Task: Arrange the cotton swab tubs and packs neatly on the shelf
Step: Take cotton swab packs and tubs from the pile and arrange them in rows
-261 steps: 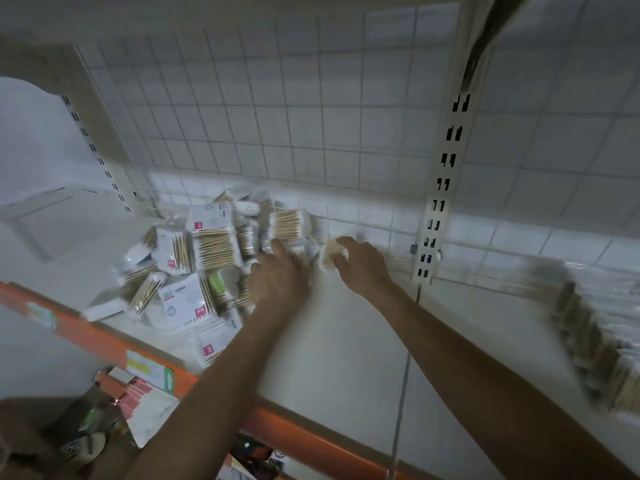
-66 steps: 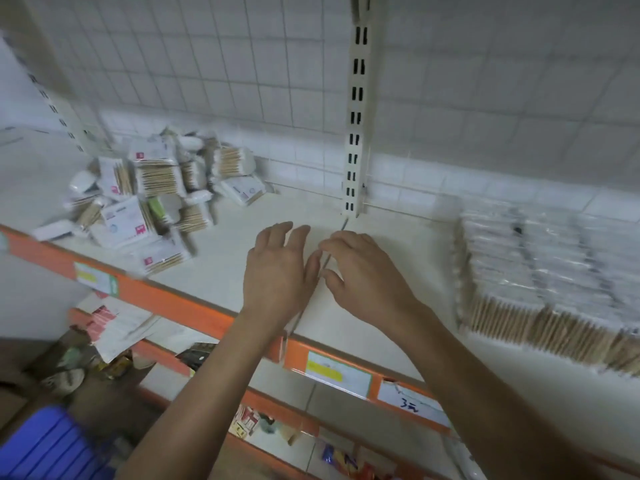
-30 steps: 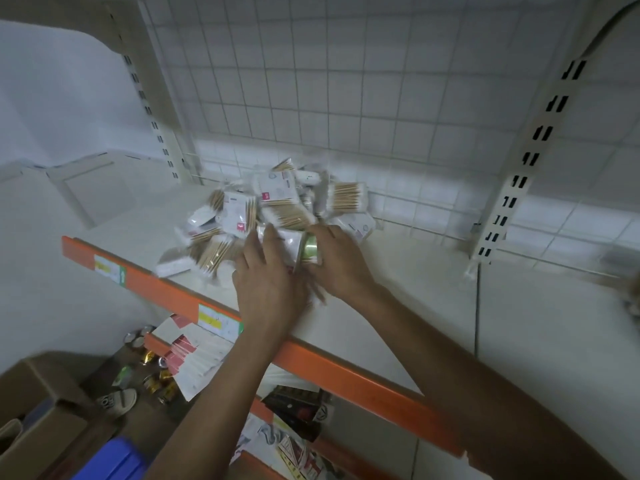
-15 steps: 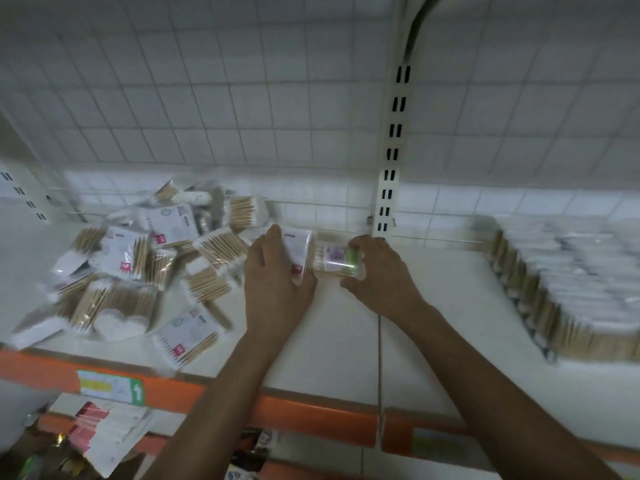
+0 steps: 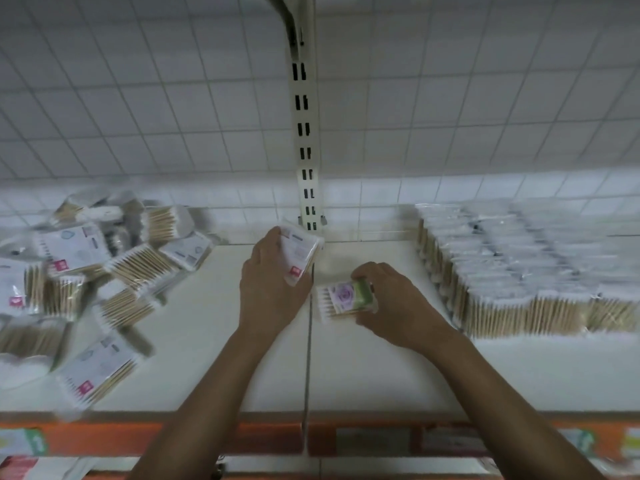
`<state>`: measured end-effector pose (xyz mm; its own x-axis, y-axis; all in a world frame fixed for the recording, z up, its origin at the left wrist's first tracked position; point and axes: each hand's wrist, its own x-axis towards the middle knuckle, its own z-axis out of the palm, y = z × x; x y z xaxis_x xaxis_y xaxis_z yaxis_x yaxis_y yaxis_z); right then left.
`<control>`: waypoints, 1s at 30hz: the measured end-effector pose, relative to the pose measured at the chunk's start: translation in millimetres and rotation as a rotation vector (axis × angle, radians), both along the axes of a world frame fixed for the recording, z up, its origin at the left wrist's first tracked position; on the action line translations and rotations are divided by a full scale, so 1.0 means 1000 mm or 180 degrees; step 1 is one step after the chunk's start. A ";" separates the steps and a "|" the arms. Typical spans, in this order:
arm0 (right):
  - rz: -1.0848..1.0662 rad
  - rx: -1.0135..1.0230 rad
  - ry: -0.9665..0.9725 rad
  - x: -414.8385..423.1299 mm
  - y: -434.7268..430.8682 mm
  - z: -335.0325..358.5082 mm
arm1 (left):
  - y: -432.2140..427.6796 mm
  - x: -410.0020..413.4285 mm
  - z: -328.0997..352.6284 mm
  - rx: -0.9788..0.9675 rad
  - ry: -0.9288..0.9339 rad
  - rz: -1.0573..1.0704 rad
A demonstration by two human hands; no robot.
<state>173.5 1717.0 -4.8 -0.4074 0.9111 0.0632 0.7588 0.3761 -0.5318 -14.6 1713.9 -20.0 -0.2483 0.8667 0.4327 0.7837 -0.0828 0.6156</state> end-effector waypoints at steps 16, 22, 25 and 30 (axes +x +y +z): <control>-0.0243 0.0051 0.0498 0.049 -0.020 0.019 | 0.008 0.033 0.014 -0.0229 -0.0549 -0.0282; -0.0663 0.0126 0.0987 0.065 -0.046 0.016 | -0.002 0.056 0.010 -0.0219 -0.0538 -0.0577; -0.0861 0.0340 0.1173 0.075 -0.058 0.014 | -0.010 0.072 0.014 -0.0120 -0.0586 -0.0789; -0.0988 0.0484 0.1430 0.101 -0.068 0.015 | -0.028 0.105 0.029 0.0039 -0.0600 -0.0918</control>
<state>274.2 1649.2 10.6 -0.0245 0.9510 0.3082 0.5576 0.2689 -0.7854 90.5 1686.2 9.4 -0.0704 0.9078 0.4134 0.5995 -0.2927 0.7449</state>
